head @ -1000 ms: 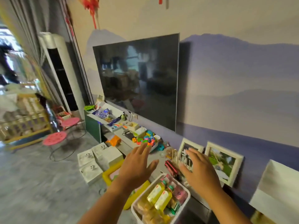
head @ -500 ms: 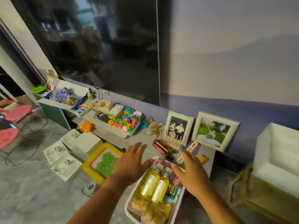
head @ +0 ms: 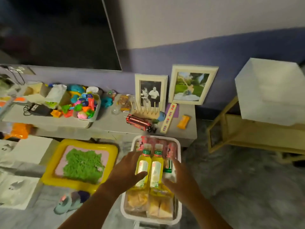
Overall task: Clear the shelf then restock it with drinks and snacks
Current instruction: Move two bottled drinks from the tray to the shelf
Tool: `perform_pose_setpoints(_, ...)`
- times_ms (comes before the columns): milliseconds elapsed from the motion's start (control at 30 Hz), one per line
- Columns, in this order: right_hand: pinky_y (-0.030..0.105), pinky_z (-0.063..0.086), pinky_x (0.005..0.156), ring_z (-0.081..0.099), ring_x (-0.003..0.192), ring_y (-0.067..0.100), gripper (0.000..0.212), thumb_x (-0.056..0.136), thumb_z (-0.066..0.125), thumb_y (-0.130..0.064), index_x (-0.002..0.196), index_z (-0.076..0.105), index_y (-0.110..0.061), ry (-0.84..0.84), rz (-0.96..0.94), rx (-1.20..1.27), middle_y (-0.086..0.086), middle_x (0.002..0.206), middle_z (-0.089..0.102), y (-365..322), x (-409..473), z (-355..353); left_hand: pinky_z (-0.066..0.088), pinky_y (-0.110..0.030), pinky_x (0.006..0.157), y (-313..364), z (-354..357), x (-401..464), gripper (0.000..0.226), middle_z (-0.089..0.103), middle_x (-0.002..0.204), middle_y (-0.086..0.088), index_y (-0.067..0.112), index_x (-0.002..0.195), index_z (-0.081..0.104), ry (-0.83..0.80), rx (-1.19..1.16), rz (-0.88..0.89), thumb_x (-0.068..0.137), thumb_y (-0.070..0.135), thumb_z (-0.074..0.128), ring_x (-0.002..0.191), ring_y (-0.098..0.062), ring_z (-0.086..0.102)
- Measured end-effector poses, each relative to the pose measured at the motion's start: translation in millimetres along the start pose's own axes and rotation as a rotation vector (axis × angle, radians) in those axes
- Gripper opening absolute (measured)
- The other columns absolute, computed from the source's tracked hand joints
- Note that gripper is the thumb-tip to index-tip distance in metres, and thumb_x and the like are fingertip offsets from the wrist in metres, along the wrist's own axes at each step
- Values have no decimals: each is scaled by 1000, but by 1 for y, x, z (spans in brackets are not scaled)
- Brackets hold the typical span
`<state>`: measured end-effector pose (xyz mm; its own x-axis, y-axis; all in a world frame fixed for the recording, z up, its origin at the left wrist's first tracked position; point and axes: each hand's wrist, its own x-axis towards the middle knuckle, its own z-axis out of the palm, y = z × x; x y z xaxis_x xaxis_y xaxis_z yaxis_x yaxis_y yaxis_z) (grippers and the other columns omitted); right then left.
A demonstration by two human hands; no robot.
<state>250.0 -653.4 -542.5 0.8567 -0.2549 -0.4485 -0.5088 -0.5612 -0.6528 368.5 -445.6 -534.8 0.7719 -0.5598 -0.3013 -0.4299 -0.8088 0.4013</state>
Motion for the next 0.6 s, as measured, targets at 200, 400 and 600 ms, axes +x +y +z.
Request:
perform_pose_setpoints(200,42,49,105,44,139,14,103,81,77,-45,151,3,-53,59,47,105,-10,158,35,38,42,73,47,-39,101,-37,87,18,91,41,147,-5,17,150,29,-59,-114,-32,78,47,77,133,-24,45)
perform_pose_setpoints(400,24,46,88,52,115,0,96,80,80,-43,150,14,-45,109,83,198,-24,131,49,47,77,116,55,-41,84,-44,122,43,105,54,136,-9,20,151,16,-14,-309,-157,73,39,84,113,-28,63)
perform_pose_setpoints(600,3,44,57,57,83,-9,97,85,79,-27,153,12,-43,145,125,236,-11,126,60,39,86,122,55,-35,74,-39,119,58,101,62,121,1,34,143,22,39,-475,-226,66,44,86,100,-22,67)
